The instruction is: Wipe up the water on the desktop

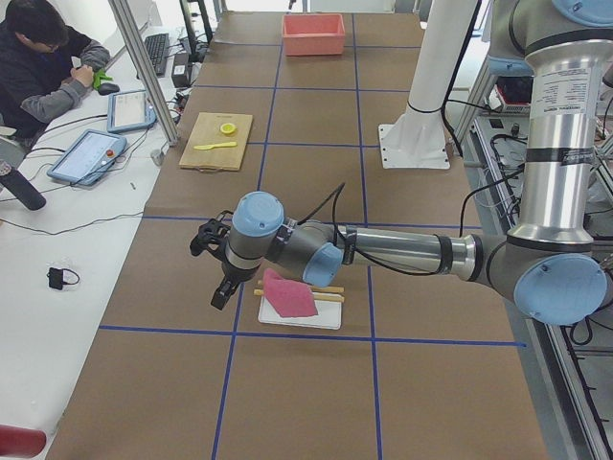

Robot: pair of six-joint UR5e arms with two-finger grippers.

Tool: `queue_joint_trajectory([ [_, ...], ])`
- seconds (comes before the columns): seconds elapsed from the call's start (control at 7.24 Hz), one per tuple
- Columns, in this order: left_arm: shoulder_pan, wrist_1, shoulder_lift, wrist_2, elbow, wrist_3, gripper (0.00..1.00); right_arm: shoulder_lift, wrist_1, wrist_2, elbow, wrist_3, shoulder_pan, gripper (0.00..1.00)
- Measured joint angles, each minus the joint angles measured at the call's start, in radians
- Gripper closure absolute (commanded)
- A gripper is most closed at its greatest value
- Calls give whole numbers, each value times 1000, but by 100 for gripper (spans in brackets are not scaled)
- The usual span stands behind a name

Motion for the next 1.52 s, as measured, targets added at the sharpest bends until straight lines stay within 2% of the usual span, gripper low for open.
queue_joint_trajectory([
  [0.41, 16, -16, 31, -5, 28, -103, 2, -21, 59, 3, 8, 176, -3, 0],
  [0.69, 50, -36, 75, -49, 34, -220, 2, -22, 63, 5, 9, 208, -4, 0],
  [0.97, 119, -143, 102, -75, 62, -360, 2, -26, 64, 5, 9, 211, -4, 0],
  [1.1, 155, -228, 106, -74, 101, -419, 8, -28, 64, 4, 9, 212, -4, 0],
  [1.38, 196, -379, 106, -73, 180, -480, 42, -29, 64, 4, 10, 212, -4, 0],
  [1.52, 202, -409, 105, -78, 191, -499, 42, -29, 64, 4, 10, 212, -4, 0],
])
